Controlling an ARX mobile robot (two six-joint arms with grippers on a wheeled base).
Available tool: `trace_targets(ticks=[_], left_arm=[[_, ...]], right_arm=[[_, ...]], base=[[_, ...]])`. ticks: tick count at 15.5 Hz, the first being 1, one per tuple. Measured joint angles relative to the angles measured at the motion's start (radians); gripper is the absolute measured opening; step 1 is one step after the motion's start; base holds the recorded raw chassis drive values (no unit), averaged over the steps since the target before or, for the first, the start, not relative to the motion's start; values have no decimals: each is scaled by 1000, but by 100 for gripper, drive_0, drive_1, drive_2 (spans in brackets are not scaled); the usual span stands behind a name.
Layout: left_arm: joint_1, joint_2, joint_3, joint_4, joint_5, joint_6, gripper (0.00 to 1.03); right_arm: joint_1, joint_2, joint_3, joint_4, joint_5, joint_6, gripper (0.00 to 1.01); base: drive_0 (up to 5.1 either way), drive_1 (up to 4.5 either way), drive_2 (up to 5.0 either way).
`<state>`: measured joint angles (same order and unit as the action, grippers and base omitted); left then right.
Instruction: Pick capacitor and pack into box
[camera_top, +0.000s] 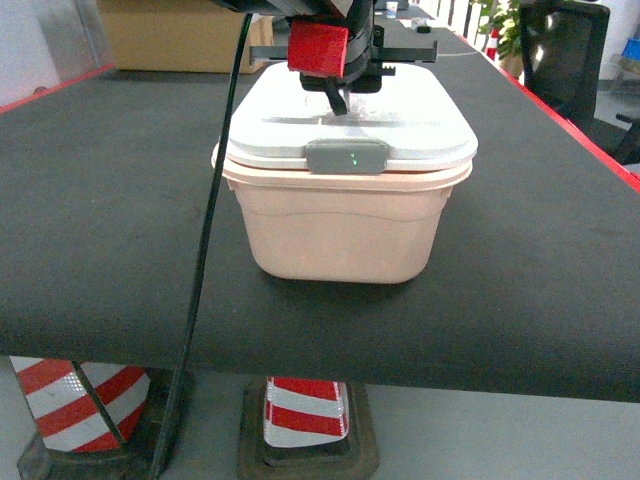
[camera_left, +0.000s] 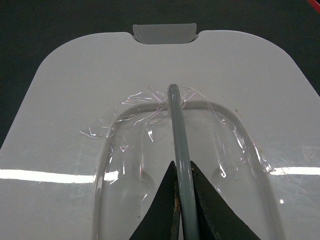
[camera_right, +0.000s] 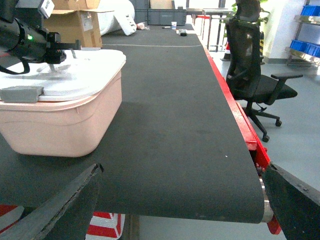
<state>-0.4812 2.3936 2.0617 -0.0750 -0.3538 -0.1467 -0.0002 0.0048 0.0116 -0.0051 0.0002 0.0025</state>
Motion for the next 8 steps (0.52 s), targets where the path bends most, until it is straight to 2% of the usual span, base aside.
trace_targets(ticks=[4, 6, 7, 8], left_arm=[[3, -8, -8, -7, 31, -11, 3], [5, -20, -37, 0, 58, -11, 28], [5, -21, -37, 1, 59, -11, 35], [3, -23, -37, 0, 58, -11, 48]], right_arm=[[0, 0, 0, 0, 0, 0, 98], [0, 0, 0, 0, 0, 0, 98], [0, 0, 0, 0, 0, 0, 98], [0, 0, 0, 0, 0, 0, 98]], base=[[0, 0, 0], [0, 0, 0], [0, 0, 0], [0, 0, 0]])
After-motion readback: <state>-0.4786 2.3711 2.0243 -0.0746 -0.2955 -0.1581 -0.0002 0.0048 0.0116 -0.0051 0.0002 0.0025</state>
